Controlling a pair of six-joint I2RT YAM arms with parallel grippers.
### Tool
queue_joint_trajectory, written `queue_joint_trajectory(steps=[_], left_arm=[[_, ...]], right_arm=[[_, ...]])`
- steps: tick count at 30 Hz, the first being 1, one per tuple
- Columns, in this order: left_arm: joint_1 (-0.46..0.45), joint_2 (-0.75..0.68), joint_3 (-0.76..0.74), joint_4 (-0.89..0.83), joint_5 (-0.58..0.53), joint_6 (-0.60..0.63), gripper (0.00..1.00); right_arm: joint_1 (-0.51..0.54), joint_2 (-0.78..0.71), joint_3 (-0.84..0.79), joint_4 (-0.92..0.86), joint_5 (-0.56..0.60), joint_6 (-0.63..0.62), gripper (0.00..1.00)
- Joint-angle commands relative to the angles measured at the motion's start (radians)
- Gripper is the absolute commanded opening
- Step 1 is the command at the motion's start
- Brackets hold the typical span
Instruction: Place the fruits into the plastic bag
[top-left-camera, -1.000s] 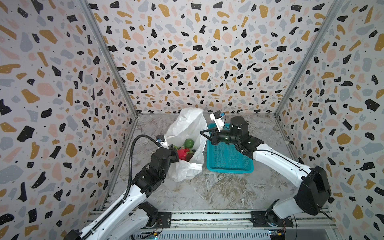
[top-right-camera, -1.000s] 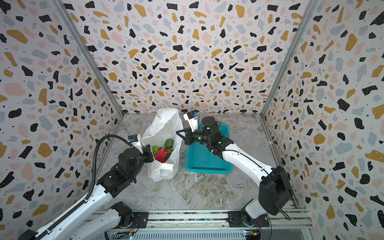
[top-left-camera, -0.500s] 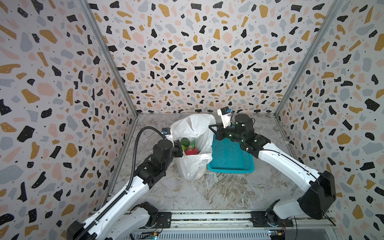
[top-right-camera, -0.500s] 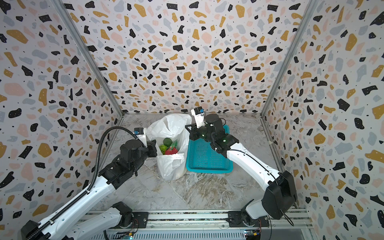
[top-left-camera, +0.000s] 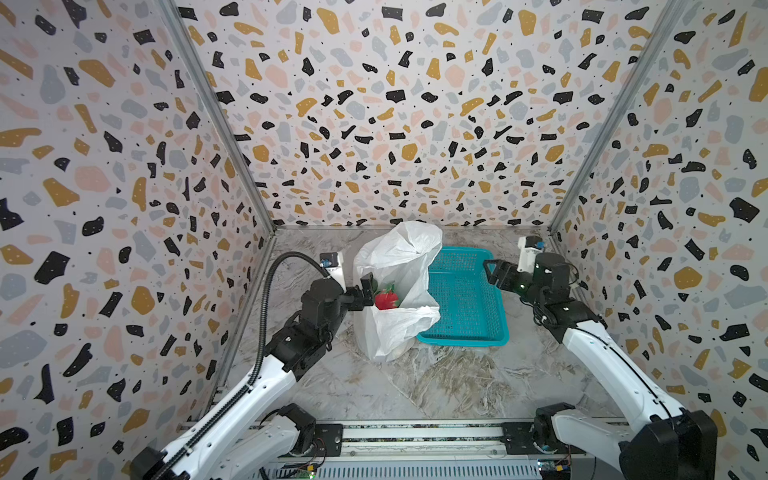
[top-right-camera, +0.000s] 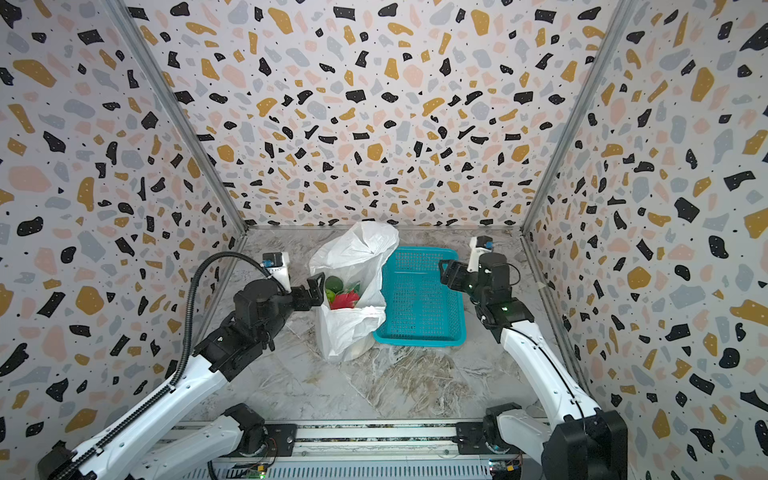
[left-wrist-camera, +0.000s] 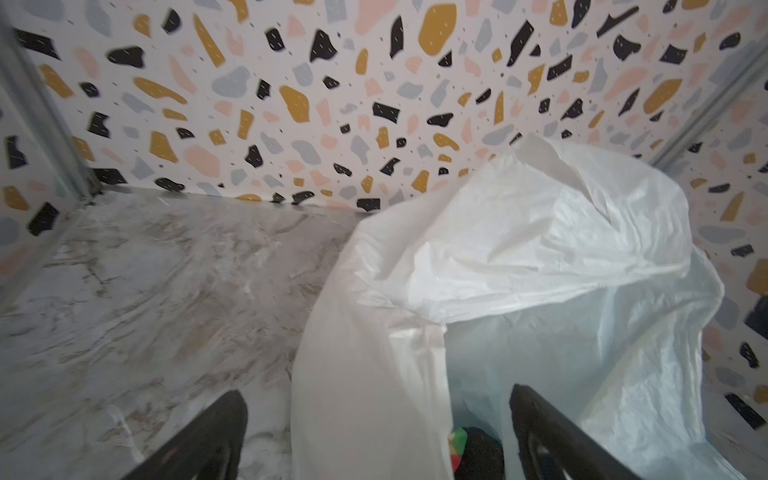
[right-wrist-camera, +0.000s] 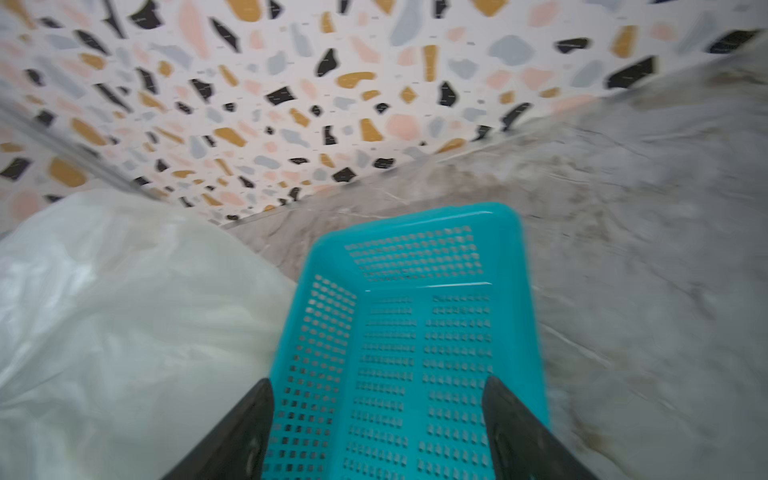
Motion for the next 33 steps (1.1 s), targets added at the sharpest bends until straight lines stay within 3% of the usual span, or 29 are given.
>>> queue_joint_trajectory(steps=[1, 4, 9, 11, 14, 16, 21, 25, 27, 29, 31, 33], left_arm=[[0.011, -0.061, -0.02, 0.05, -0.387, 0.003, 0.99], [0.044, -0.075, -0.091, 0.099, -0.586, 0.011, 1.0], [0.149, 0.044, -0.225, 0.243, -0.692, 0.03, 0.99], [0.179, 0.108, -0.272, 0.316, -0.69, 0.035, 1.0], [0.201, 0.215, -0.298, 0.39, -0.723, 0.041, 0.99], [0.224, 0.297, -0.28, 0.367, -0.731, 0.027, 0.99], [0.253, 0.473, -0.274, 0.465, -0.722, 0.031, 1.0], [0.255, 0.608, -0.334, 0.819, -0.617, 0.204, 1.0], [0.255, 0.655, -0.28, 0.78, -0.536, 0.282, 0.99], [0.255, 0.666, -0.3, 0.863, -0.47, 0.399, 0.99], [0.269, 0.643, -0.357, 0.961, -0.454, 0.419, 0.99], [0.29, 0.606, -0.38, 0.966, -0.406, 0.409, 0.99]], right_arm=[[-0.105, -0.065, -0.065, -0.059, 0.102, 0.033, 0.82], [-0.193, -0.078, -0.141, -0.038, 0.197, 0.015, 0.84], [-0.217, -0.057, -0.276, 0.141, 0.374, 0.039, 0.85], [-0.194, -0.037, -0.359, 0.307, 0.458, 0.032, 0.93], [-0.109, 0.01, -0.461, 0.564, 0.659, -0.115, 0.97], [-0.068, 0.073, -0.505, 0.721, 0.729, -0.256, 0.97], [-0.071, 0.258, -0.561, 0.993, 0.657, -0.339, 0.98], [-0.09, 0.34, -0.599, 1.194, 0.542, -0.419, 0.98], [-0.104, 0.326, -0.615, 1.202, 0.415, -0.445, 0.97], [-0.112, 0.35, -0.631, 1.251, 0.298, -0.489, 0.99], [-0.119, 0.449, -0.672, 1.474, 0.199, -0.53, 0.99], [-0.124, 0.412, -0.643, 1.336, 0.18, -0.529, 0.99]])
